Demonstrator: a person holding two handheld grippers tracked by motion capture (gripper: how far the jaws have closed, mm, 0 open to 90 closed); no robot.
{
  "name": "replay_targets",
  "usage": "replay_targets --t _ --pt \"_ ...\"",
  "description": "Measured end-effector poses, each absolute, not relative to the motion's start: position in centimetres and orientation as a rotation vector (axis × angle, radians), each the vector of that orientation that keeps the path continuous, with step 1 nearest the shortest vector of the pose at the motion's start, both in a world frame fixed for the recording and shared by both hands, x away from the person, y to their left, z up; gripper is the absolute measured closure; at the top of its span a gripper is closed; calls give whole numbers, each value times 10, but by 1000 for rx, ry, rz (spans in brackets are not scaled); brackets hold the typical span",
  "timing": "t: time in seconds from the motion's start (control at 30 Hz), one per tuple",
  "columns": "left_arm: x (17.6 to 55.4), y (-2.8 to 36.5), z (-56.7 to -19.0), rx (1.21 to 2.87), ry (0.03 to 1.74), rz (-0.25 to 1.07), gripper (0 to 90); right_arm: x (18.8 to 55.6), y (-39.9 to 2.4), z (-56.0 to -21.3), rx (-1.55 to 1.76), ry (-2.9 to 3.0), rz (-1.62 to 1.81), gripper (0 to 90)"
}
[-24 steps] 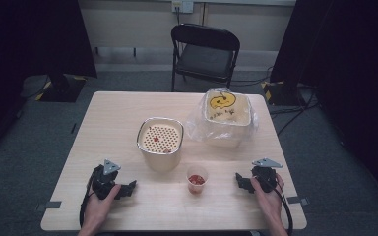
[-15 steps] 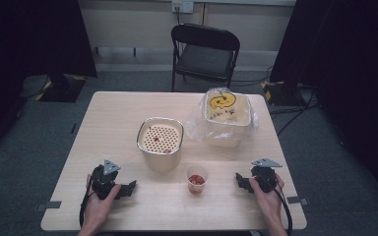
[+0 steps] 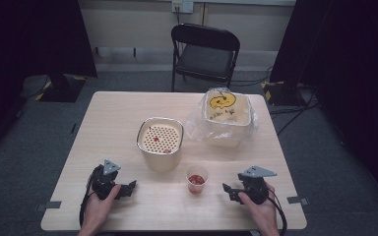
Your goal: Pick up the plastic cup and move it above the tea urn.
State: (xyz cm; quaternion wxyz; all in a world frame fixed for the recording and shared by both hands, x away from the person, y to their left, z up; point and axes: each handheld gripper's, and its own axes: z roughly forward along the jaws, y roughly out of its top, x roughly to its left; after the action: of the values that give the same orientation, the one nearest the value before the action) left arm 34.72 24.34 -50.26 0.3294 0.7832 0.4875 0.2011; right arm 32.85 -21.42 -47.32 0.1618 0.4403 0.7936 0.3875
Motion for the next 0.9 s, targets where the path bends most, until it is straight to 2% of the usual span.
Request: replay_targets --t 0.3,0.7,0.83,0.9 --pt "347 243 -503 2049 1276 525 0 301 -169 -476 1096 2421 1240 250" --pt "347 244 -503 2051 1274 525 0 334 -132 -482 1051 2421 1278 231" --pt "347 243 -503 2050 1274 525 0 344 -120 -487 1023 2451 1257 260" --pt "347 243 -503 2050 1274 524 0 345 -117 -489 1011 2440 1256 324"
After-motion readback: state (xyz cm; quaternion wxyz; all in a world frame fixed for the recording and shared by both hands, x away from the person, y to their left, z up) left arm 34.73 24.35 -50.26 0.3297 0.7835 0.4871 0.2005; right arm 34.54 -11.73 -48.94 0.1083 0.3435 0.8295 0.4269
